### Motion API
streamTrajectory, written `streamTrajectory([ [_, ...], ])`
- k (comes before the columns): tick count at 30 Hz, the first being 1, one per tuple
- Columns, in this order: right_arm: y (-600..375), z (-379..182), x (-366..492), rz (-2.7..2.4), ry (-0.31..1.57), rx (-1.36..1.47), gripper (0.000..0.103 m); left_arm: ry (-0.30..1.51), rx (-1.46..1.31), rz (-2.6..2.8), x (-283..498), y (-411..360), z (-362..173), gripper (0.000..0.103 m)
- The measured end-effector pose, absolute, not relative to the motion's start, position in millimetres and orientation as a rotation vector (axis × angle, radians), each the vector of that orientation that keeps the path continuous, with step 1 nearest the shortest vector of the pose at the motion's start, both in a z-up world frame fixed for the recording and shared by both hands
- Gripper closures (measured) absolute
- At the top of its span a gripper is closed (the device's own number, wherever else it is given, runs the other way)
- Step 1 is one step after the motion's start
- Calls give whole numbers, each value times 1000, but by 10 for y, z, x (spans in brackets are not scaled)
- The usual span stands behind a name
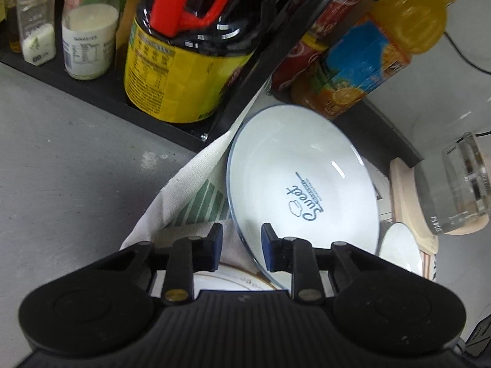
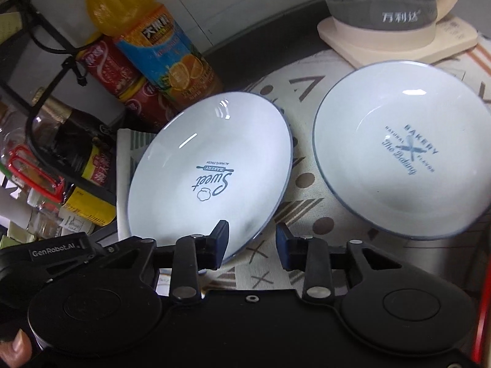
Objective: Organize plates and bowls
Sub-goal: 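Lift the 'Sweet' plate with both tools toward the flower-pattern plate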
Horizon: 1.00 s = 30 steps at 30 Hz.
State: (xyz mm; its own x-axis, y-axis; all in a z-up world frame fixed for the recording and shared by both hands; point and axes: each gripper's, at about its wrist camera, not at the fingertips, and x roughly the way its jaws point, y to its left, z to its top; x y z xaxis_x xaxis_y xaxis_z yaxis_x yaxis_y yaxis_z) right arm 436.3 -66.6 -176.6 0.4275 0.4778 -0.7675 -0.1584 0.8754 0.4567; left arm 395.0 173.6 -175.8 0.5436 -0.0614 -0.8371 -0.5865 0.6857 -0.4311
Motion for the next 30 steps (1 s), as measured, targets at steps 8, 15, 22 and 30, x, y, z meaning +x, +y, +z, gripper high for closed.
streamTrajectory([
  [8,-572,-1902,4516,401,1088,356,78,973,-791,374,4069,1743,-1921,90],
  [15,-546,-1967,4575,404,1086,367,84,956,-809,389,4110,1747,-1957,93],
  [22,-549,-1886,4514,425,1043,329,88,912,-770,380,4045,1701,-1811,95],
  [30,-613,-1761,4369,445,1015,319,88,877,-750,379,3869,1605,-1671,95],
])
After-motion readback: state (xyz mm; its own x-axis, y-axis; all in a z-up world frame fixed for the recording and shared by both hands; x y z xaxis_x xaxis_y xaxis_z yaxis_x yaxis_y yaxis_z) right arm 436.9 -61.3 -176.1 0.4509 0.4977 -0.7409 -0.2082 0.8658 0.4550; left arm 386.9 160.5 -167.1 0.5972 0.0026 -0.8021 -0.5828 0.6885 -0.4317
